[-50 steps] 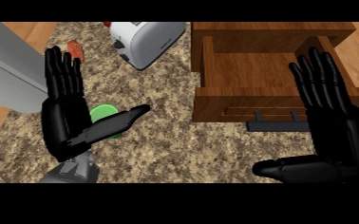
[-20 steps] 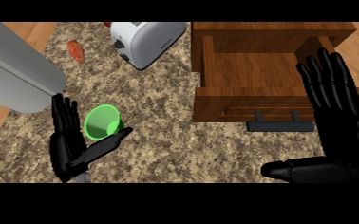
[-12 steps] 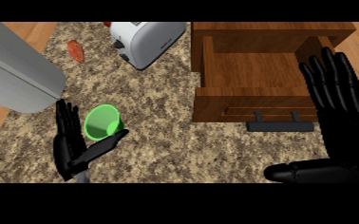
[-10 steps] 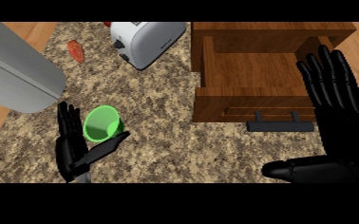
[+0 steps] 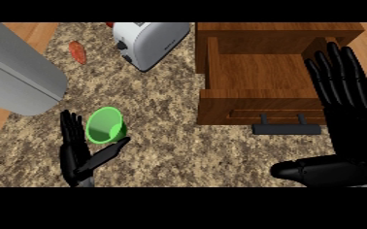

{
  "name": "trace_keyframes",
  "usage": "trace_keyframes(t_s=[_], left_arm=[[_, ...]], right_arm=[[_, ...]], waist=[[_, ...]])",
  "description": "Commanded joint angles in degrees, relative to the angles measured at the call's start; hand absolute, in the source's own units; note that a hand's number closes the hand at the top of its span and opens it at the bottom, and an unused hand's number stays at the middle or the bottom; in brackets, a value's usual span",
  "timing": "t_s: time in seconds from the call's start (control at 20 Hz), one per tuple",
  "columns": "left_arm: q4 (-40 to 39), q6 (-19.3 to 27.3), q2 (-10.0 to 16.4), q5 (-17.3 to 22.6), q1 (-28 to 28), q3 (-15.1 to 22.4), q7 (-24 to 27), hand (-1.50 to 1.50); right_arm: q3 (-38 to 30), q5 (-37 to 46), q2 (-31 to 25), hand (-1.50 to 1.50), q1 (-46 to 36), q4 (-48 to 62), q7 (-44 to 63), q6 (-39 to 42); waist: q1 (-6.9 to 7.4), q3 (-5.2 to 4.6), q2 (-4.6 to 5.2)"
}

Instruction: Pick up the cup, place it into the drawer and close the drawer

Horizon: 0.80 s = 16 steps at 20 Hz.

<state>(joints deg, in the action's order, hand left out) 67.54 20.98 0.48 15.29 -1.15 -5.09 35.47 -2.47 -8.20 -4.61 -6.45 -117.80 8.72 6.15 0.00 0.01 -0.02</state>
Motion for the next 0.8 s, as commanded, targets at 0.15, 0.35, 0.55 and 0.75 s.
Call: trace_keyframes(t_s=[0.15,0.35,0.55,0.75], left_arm=[[-7.7,0.1,-0.2,1.3,4.8,-2.9,3.9,-1.50],[-10.9,-3.5,2.1,2.1,4.4,-4.3,4.9,-1.50],[-13.8,-5.4,1.9,2.3,4.9,-4.5,7.6,-1.50],[-15.6,-4.3,0.2,1.7,7.2,-3.0,9.2,-1.50]], right_arm=[[-0.4,-3.0,-0.6,-1.50,2.8,-8.3,6.6,0.0],[-3.1,-3.4,-1.9,-1.50,0.7,0.6,0.5,2.9],[1.1,0.8,1.3,-1.50,1.0,0.1,-0.7,0.0],[-2.5,-1.3,-1.8,-1.50,-4.6,0.6,3.9,-0.1]], waist=[[-0.24,-0.02,-0.01],[-0.04,-0.01,0.01],[-0.03,-0.01,0.01],[0.02,-0.02,0.01]])
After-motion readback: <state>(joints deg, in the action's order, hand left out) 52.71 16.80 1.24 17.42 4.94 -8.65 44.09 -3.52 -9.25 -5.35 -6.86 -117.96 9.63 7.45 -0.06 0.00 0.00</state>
